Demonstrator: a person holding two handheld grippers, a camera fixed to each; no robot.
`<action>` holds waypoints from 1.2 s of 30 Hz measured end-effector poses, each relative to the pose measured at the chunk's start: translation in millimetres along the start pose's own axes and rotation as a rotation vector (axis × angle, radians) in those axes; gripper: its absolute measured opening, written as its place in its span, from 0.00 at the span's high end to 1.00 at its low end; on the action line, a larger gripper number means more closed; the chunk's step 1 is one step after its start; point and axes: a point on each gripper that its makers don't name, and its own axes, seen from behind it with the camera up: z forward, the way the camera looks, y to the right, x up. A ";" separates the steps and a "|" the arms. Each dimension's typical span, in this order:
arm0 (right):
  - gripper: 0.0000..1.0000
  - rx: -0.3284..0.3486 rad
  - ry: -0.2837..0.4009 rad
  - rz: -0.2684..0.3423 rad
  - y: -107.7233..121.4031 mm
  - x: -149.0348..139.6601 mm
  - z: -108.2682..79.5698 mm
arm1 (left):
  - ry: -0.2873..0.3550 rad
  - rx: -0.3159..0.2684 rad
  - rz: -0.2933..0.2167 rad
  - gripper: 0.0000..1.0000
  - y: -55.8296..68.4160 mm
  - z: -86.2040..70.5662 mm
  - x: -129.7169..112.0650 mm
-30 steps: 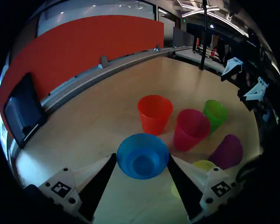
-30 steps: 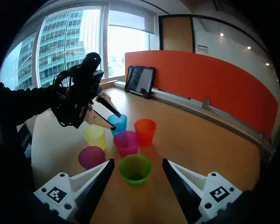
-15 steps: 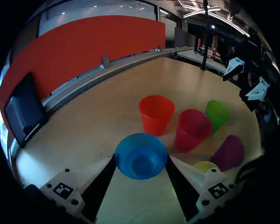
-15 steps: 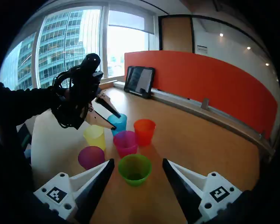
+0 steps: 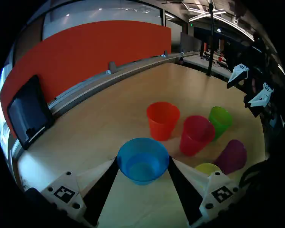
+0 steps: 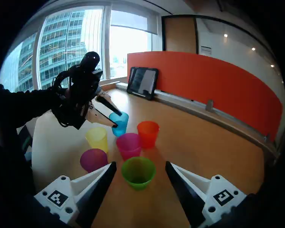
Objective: Pour water
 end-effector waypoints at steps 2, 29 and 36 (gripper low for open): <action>0.00 0.001 0.000 -0.001 -0.6 0.3 0.0 | 0.011 -0.001 -0.003 0.11 0.9 -3.1 2.8; 0.00 0.002 -0.024 -0.009 1.2 -15.8 9.6 | 0.238 0.025 -0.017 0.11 10.5 -61.2 61.4; 0.00 0.018 -0.059 -0.007 -2.4 -31.7 19.4 | 0.286 0.032 -0.016 0.11 12.4 -77.8 71.6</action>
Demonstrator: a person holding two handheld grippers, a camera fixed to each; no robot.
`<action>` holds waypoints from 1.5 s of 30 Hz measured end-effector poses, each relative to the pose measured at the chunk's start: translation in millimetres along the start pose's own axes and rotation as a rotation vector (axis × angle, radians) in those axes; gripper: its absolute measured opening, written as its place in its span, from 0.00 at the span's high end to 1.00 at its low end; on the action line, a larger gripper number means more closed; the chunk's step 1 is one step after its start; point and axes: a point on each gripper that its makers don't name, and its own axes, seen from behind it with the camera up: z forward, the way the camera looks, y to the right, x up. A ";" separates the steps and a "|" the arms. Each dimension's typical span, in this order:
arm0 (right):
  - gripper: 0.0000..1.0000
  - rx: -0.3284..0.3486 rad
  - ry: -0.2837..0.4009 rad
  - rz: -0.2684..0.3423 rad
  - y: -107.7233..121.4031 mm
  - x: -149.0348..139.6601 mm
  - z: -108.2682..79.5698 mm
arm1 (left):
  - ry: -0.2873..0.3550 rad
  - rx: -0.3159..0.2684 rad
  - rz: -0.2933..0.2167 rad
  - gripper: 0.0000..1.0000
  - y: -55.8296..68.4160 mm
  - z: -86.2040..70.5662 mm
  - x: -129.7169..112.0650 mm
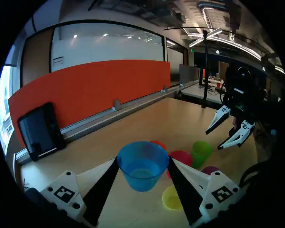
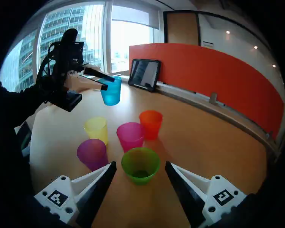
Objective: Pour water
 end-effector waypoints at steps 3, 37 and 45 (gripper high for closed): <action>0.00 0.004 -0.013 -0.004 -2.0 -5.3 4.5 | 0.016 0.002 0.003 0.11 1.3 -6.2 5.5; 0.00 -0.019 -0.061 -0.016 2.4 -31.6 56.2 | 0.121 0.048 -0.017 0.11 3.8 -59.7 23.2; 0.05 -0.033 -0.048 -0.018 4.1 -30.8 60.9 | 0.128 0.056 -0.019 0.11 5.4 -67.1 21.9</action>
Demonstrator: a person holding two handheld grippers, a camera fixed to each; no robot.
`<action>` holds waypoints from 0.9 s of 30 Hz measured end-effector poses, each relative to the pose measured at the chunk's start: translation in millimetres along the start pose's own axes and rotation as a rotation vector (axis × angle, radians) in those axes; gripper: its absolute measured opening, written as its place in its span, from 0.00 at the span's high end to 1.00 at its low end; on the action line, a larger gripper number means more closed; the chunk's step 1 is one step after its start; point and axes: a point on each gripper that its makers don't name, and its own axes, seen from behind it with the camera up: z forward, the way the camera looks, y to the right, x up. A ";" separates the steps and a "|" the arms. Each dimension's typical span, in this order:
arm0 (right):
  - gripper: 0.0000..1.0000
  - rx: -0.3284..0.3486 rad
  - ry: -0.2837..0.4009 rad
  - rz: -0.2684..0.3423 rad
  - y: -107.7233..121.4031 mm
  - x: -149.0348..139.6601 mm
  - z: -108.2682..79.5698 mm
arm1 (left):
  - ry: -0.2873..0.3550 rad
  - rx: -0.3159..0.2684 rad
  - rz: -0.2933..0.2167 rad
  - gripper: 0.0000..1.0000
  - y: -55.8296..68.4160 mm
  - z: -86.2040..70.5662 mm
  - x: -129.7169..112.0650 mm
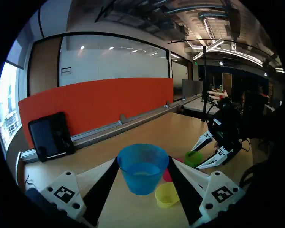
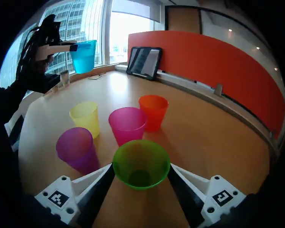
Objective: Pour water
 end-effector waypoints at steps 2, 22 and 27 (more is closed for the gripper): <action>0.08 -0.002 0.009 0.004 0.4 2.1 -0.4 | 0.002 0.003 -0.001 0.11 0.4 -1.7 0.0; 0.08 -0.033 0.150 0.005 -2.7 51.3 -36.2 | 0.048 0.007 -0.031 0.11 8.1 -18.2 0.7; 0.08 -0.035 0.208 -0.002 -7.7 71.2 -45.8 | 0.064 0.008 -0.043 0.11 10.6 -20.3 1.5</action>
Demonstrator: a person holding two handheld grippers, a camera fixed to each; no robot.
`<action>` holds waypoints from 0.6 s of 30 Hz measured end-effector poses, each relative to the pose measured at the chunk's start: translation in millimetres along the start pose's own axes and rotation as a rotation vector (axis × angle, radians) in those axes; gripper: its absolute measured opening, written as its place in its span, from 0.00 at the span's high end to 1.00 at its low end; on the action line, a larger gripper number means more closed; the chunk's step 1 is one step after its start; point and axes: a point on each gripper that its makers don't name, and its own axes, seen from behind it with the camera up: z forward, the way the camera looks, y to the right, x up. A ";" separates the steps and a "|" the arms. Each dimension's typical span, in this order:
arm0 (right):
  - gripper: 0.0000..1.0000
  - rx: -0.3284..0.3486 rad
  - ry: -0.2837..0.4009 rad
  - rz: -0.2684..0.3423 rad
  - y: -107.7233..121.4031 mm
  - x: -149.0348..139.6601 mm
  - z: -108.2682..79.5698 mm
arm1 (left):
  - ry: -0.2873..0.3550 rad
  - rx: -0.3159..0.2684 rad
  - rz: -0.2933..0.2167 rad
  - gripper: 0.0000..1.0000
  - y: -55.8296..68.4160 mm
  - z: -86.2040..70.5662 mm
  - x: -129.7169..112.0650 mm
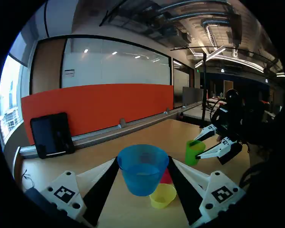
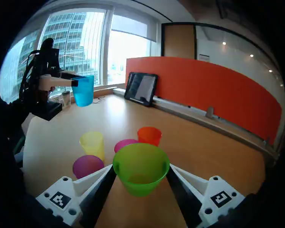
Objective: Pour water
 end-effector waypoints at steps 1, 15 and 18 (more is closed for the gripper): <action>0.08 0.001 0.012 0.000 -1.2 4.6 -1.0 | 0.003 0.000 -0.003 0.11 0.4 -0.4 0.7; 0.08 0.005 0.180 -0.006 -11.4 63.3 -13.4 | 0.036 -0.001 -0.020 0.11 4.3 -5.0 7.7; 0.08 0.003 0.205 -0.011 -12.2 71.7 -14.7 | 0.040 -0.004 -0.019 0.11 5.0 -5.3 9.3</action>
